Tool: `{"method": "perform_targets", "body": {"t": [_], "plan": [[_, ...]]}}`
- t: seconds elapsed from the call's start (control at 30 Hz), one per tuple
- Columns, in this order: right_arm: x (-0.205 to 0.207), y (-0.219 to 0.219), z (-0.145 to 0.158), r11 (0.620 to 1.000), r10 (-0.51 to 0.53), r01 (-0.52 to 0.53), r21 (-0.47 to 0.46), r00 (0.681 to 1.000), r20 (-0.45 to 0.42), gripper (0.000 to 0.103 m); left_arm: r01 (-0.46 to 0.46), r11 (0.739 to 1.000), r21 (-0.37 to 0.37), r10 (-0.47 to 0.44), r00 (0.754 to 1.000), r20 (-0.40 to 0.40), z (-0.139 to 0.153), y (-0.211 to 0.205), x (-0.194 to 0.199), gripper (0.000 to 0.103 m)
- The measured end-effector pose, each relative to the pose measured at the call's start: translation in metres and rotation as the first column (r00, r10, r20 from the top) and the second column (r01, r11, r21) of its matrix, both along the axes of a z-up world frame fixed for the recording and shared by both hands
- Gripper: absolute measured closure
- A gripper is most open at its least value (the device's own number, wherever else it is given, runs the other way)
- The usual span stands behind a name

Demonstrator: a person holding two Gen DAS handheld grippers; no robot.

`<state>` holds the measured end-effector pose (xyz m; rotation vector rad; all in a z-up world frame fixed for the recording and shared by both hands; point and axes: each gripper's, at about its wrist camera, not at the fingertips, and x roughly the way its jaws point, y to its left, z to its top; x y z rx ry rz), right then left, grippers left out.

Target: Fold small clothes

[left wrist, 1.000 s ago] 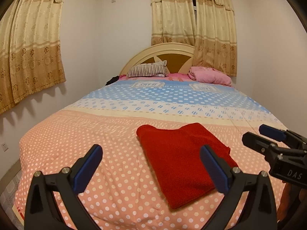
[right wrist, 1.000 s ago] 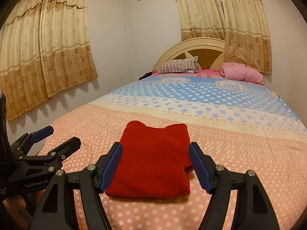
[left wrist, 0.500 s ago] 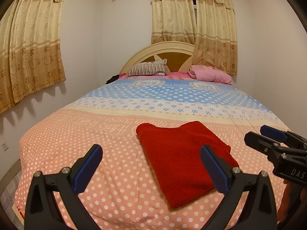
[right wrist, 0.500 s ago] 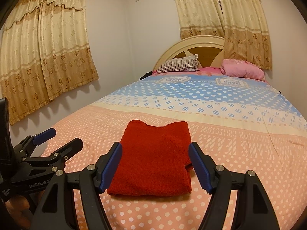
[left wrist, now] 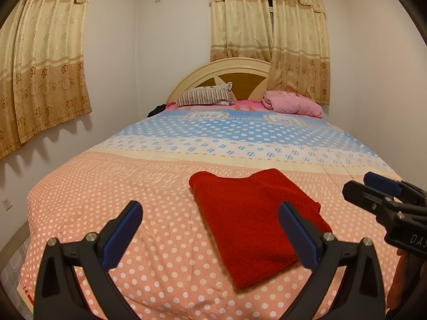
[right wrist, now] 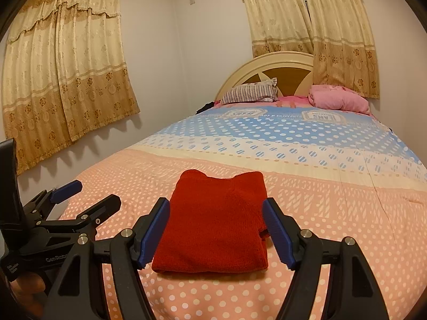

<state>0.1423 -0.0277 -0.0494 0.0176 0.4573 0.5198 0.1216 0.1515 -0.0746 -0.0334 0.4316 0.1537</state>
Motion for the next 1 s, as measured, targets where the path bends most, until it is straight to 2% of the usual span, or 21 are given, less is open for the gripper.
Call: {"method": "perform_targets", "body": {"t": [1.0], "plan": [[-0.0009, -0.0004, 0.0008, 1.0, 0.006, -0.006, 0.002, 1.0, 0.004, 0.031, 0.003, 1.0, 0.017, -0.003, 1.0, -0.006, 0.0011, -0.0073, 0.0, 0.0]]}}
